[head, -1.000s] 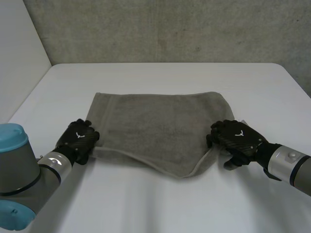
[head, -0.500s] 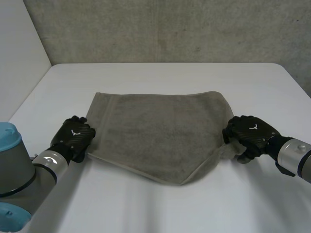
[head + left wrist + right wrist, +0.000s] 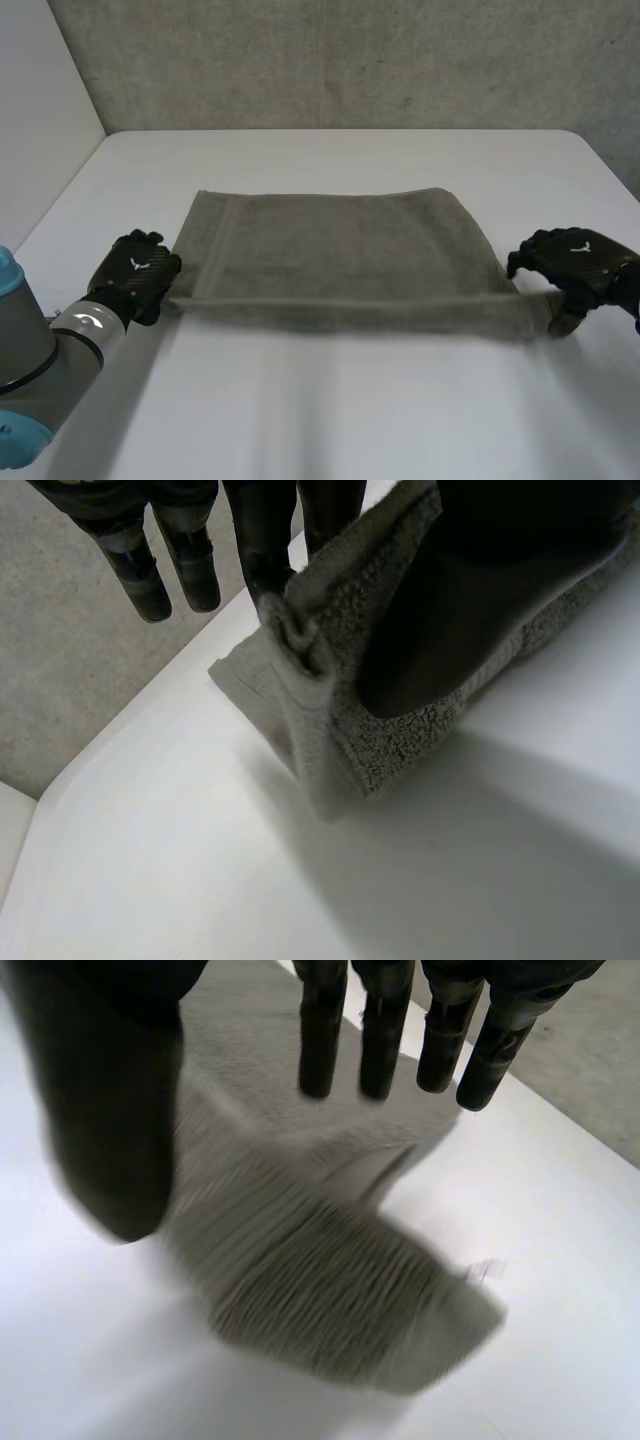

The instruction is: Fold the towel.

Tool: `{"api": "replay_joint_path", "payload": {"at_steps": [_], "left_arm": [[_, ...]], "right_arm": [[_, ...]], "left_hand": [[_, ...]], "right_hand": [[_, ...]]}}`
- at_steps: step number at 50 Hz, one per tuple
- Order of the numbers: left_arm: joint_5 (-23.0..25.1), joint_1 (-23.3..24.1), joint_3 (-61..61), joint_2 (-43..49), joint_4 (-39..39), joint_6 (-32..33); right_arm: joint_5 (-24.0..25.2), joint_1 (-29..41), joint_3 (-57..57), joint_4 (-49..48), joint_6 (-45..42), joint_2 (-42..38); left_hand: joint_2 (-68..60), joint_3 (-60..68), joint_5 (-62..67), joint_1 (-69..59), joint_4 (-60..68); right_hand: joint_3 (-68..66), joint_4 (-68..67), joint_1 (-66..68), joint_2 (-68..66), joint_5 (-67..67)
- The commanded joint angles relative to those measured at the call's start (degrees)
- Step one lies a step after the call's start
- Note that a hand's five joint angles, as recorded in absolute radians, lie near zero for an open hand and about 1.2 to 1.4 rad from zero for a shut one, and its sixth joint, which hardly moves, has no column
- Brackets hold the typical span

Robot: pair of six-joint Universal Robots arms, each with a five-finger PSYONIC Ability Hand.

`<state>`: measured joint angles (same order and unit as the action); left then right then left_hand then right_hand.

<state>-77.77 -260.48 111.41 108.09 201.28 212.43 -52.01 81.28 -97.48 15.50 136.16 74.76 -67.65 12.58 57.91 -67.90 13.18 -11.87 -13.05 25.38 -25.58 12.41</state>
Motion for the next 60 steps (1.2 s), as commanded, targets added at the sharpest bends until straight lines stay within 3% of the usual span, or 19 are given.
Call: {"api": "replay_joint_path", "payload": {"at_steps": [1,8,17,29,36,46,52,60], "left_arm": [[0.0,0.6,0.3,0.0,0.0,0.0],[0.0,0.7,0.3,0.1,0.0,0.0],[0.0,0.7,0.3,0.2,0.0,0.0],[0.0,0.6,-0.6,0.4,-1.2,0.0],[-0.2,0.5,-1.1,0.4,-3.6,-0.4],[-0.1,0.5,-0.8,-0.7,-4.8,-0.4],[0.0,0.7,-0.8,-1.0,-4.8,-0.5],[0.2,0.7,-0.4,-0.9,-4.8,-0.5]], "right_arm": [[0.2,4.5,-1.5,-3.7,0.2,-1.8],[-0.4,8.2,-1.3,-9.8,3.7,-3.6],[-1.0,7.7,-2.5,-10.0,3.3,-4.7],[0.5,3.8,-9.6,-5.0,3.0,2.0],[0.7,1.5,-12.4,-4.9,0.9,2.2],[3.2,-6.2,-19.1,-5.0,-8.5,2.2],[5.3,-7.5,-19.7,-5.9,-9.0,2.0],[5.8,-7.4,-19.3,-10.6,-9.0,0.0]], "left_hand": [[-0.1,-2.6,-0.2,0.2,-3.2],[0.1,-2.6,-0.3,0.3,-3.2],[0.1,-2.6,-0.3,0.3,-3.2],[-0.4,-2.6,0.2,-0.2,-3.2],[-0.4,-2.6,0.2,-0.2,-3.2],[-0.3,-2.6,0.0,0.0,-3.2],[-0.1,-2.6,-0.2,0.2,-3.2],[0.2,-2.6,-0.5,0.5,-3.2]], "right_hand": [[1.9,3.1,-11.8,12.0,-8.8],[1.9,3.1,-10.9,11.1,-8.0],[1.9,3.1,-7.9,8.1,-4.9],[1.9,3.1,-2.5,2.7,0.5],[1.9,3.1,-0.3,0.5,2.6],[1.9,3.1,0.0,0.2,3.0],[1.9,3.1,1.0,-0.8,4.0],[1.9,3.1,12.8,-12.6,15.7]]}}
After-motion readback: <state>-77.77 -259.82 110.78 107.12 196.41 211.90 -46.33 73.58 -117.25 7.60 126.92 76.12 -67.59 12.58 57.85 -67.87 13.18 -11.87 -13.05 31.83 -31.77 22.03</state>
